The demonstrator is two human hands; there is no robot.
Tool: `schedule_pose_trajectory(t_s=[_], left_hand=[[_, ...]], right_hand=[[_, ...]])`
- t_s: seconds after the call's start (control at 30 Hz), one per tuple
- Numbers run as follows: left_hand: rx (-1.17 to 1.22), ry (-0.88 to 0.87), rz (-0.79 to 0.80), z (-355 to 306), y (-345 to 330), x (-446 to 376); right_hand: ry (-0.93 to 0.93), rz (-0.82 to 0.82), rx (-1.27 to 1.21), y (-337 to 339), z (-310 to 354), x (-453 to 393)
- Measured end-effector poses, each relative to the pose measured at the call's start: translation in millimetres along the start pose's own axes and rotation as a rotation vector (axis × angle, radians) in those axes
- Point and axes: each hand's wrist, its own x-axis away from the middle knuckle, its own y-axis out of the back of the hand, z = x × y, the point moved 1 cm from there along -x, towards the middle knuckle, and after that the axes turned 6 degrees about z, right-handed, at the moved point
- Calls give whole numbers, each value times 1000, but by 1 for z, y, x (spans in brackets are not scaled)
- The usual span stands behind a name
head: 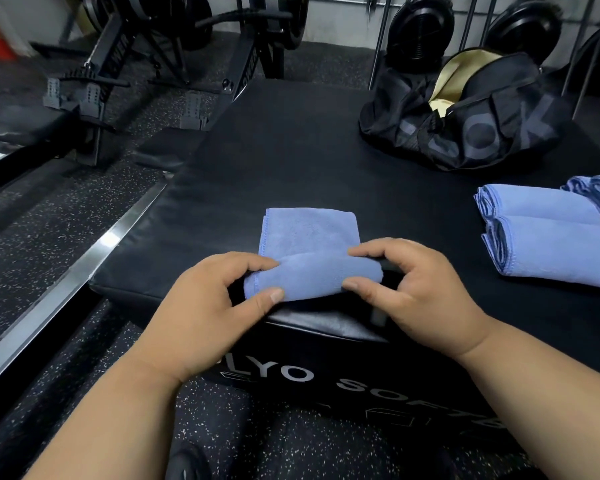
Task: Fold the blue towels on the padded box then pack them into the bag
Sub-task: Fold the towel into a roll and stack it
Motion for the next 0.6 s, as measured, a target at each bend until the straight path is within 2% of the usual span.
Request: schedule_pose_trajectory(t_s=[0.13,0.23,0.3,0.4,0.47,0.6], left_hand=[[-14,-4,47,3,-4,-2],[118,43,32,4,-3,-5],[224,68,54,3,-2,-8],[374,134,8,0,-5,-11],[394,209,-33,0,-9,-13],[275,299,-105,-3,-17,-19]], right_hand=[[-25,116,-49,1,-1,-1],[15,253,-24,6,-5,-1],[-23,276,-83,9,-5,-2],[-161,146,-334,5,1,-4],[-275,80,-429,-2,4,-8],[-425,-30,-345,-14,-3,-22]])
